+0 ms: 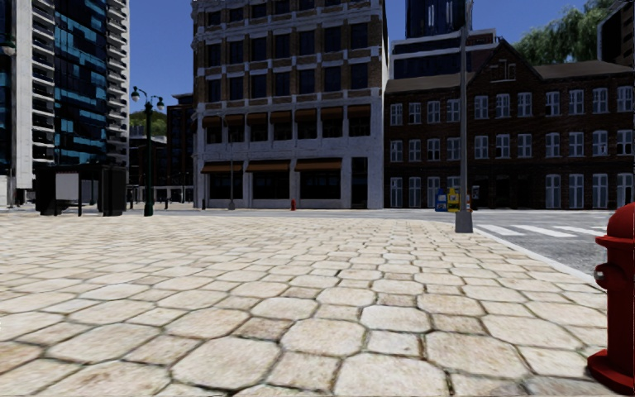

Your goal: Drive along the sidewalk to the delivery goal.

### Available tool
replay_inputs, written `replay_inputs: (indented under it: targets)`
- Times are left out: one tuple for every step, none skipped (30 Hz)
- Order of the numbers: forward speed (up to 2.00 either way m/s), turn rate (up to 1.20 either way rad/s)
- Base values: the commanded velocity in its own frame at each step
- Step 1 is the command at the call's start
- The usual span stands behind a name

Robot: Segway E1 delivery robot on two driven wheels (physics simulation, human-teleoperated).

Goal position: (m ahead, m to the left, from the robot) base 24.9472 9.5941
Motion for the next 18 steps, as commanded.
replay_inputs:
  targets:
    - [2.0,0.6]
    - [2.0,0.6]
    - [2.0,0.6]
    - [2.0,0.6]
    - [2.0,0.6]
    - [2.0,0.6]
    - [2.0,0.6]
    - [2.0,0.6]
    - [2.0,0.6]
    - [2.0,0.6]
    - [2.0,0.6]
    - [2.0,0.6]
    - [2.0,0.6]
    - [2.0,0.6]
    - [2.0,0.6]
    - [2.0,0.6]
    - [2.0,0.6]
    - [2.0,0.6]
